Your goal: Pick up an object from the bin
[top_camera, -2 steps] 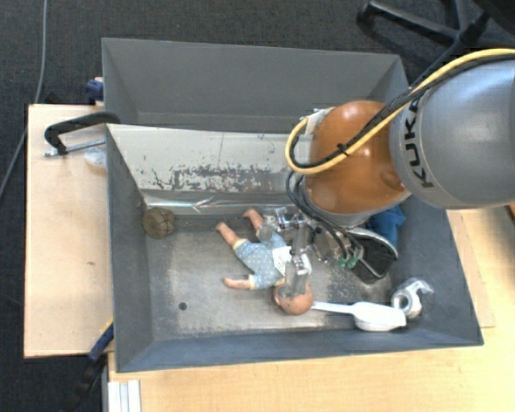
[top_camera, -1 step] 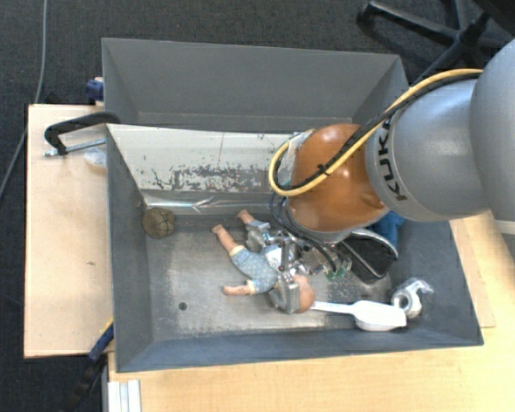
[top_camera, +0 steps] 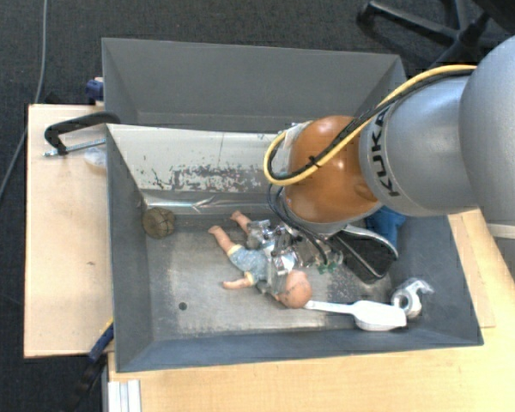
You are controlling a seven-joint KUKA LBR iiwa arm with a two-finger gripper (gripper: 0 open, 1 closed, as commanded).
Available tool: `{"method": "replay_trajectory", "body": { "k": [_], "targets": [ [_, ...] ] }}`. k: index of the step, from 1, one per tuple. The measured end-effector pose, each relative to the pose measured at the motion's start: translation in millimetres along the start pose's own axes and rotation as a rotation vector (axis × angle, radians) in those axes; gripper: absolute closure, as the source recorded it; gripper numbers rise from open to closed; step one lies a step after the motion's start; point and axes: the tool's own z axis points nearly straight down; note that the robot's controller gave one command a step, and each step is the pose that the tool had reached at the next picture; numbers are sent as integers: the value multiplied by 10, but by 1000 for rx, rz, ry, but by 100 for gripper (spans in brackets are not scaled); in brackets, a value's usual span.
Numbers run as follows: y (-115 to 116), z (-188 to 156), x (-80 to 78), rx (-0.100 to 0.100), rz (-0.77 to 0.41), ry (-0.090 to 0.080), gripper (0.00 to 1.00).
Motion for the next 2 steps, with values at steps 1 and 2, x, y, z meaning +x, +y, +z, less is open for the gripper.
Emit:
{"method": "replay_trajectory", "body": {
  "k": [1,2],
  "targets": [
    [0,0,0,0,0,0,100],
    [-136,-1353,-123,0,-45,-6,100]
  ]
}}
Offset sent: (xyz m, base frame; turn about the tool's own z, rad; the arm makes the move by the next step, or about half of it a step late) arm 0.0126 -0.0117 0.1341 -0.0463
